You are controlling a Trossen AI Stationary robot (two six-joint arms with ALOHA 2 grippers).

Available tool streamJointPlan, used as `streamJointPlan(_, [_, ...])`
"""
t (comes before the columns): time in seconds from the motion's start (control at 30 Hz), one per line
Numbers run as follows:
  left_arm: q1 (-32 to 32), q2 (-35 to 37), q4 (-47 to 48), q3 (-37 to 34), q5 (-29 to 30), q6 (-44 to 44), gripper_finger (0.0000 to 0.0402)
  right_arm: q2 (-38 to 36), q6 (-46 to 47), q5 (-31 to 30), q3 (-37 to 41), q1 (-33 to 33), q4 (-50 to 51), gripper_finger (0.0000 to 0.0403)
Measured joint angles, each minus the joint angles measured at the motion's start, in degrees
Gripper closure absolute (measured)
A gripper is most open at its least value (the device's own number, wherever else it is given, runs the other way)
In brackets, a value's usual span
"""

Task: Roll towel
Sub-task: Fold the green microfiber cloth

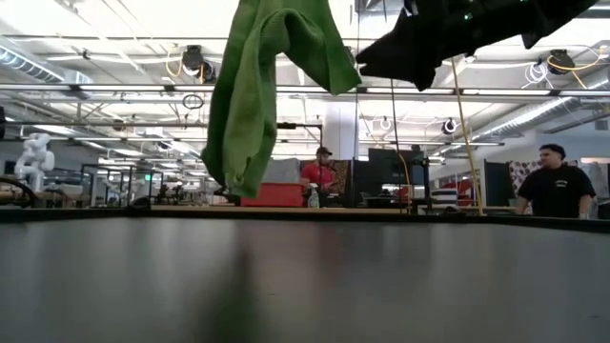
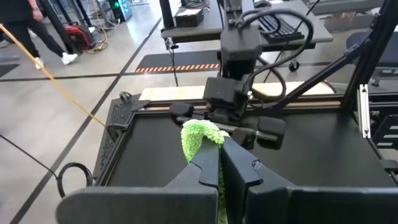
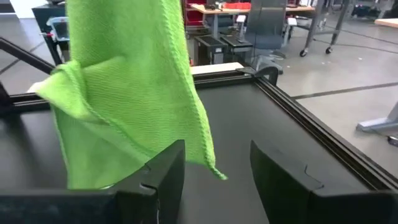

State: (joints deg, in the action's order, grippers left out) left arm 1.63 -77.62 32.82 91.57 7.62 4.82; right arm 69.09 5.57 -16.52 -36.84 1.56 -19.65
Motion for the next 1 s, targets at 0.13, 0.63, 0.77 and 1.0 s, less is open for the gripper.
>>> streamJointPlan(0.13, [0.02, 0.0, -1.25, 0.0, -0.39, -0.02, 0.0401, 1.45, 0.72, 0.17, 0.0, -0.82, -0.78, 0.0229])
streamJointPlan(0.63, [0.02, 0.0, -1.29, 0.0, -1.77, -0.02, 0.0401, 4.58, 0.78, -0.88, 0.02, -2.77, -7.21, 0.0257])
streamJointPlan(0.77, [0.02, 0.0, -1.27, 0.0, -1.75, 0.0, 0.0401, 4.55, 1.72, 1.95, -0.77, -2.77, -3.19, 0.0289])
streamJointPlan(1.0, [-0.03, 0.0, 0.39, 0.0, 0.21, 0.49, 0.0401, 3.64, 3.21, 4.74, -4.1, -1.64, 5.98, 0.0397])
